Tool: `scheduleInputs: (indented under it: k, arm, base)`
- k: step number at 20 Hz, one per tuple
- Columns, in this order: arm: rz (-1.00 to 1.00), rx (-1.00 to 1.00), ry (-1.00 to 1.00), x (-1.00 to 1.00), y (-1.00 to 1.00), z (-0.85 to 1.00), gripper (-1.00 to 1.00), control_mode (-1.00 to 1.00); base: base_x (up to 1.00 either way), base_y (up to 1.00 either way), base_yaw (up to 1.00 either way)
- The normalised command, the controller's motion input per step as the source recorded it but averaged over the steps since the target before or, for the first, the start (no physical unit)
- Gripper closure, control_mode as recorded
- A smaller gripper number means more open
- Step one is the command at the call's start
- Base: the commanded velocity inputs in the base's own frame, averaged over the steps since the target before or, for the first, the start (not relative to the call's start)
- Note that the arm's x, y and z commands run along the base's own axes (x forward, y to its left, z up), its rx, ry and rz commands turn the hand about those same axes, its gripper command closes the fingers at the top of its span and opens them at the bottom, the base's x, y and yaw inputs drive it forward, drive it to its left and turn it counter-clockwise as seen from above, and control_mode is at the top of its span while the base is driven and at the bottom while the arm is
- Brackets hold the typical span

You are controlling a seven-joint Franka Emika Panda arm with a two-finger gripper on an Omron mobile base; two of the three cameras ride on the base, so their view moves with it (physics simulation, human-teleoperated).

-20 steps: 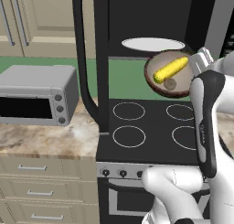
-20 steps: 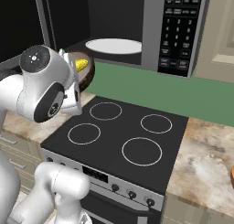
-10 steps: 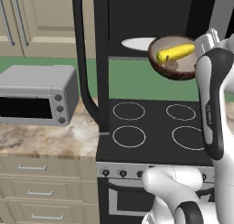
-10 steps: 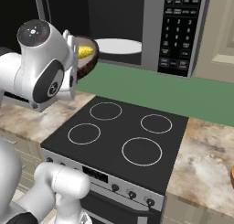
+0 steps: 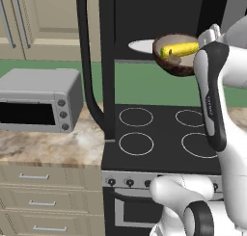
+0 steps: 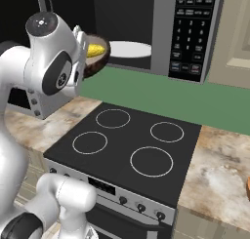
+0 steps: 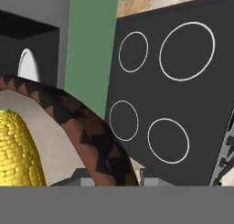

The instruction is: Place the bowl containing the corn and garlic in the microwave. Close the microwave door and press the start button to microwave the meal.

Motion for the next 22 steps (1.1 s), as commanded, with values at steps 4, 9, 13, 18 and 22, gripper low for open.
scheduleInputs:
  k: [4, 9, 13, 18, 22]
  arm:
    - [-0.03, 0.00, 0.00, 0.49, 0.00, 0.00, 1.00, -1.00]
    - [-0.04, 0.00, -0.01, 0.49, 0.00, 0.05, 1.00, -1.00]
    - [-0.06, 0.00, -0.05, 0.43, 0.00, 0.16, 1.00, -1.00]
    - [-0.06, 0.00, -0.01, 0.49, 0.00, 0.06, 1.00, -1.00]
    - [-0.06, 0.00, 0.00, 0.53, 0.00, 0.03, 1.00, -1.00]
  base:
    - [0.00, 0.00, 0.00]
    - [0.00, 0.00, 0.00]
    - [0.00, 0.00, 0.00]
    - [0.00, 0.00, 0.00]
    - [0.00, 0.00, 0.00]
